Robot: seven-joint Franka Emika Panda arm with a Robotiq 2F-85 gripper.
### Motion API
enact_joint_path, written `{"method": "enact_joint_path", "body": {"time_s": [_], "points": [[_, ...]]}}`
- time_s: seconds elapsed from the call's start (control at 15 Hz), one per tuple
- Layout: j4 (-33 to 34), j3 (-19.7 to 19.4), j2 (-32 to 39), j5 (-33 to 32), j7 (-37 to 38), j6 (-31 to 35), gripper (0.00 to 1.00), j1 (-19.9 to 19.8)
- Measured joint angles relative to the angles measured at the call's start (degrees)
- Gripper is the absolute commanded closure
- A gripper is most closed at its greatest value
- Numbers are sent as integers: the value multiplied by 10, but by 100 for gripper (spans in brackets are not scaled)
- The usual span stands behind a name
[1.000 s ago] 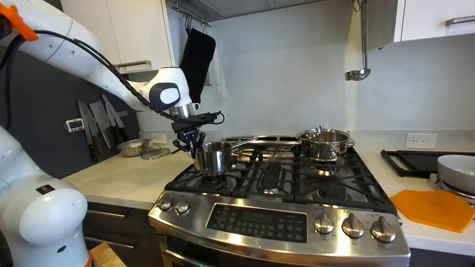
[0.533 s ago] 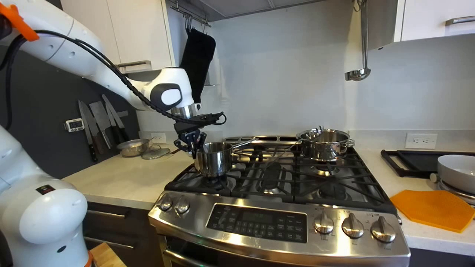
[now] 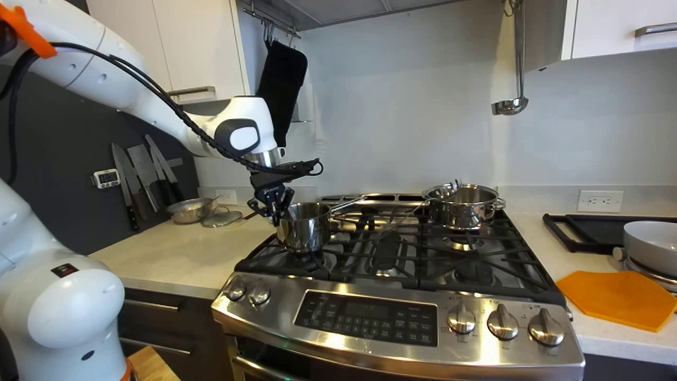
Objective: Move the pot to the left
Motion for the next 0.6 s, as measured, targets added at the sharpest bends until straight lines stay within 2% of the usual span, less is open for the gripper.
{"method": "enact_joint_path", "body": {"time_s": [0.47,0.6], "points": [[8,1,-5,0,-11,0,2,0],[9,2,-11,0,-12,-1,0,0]]}}
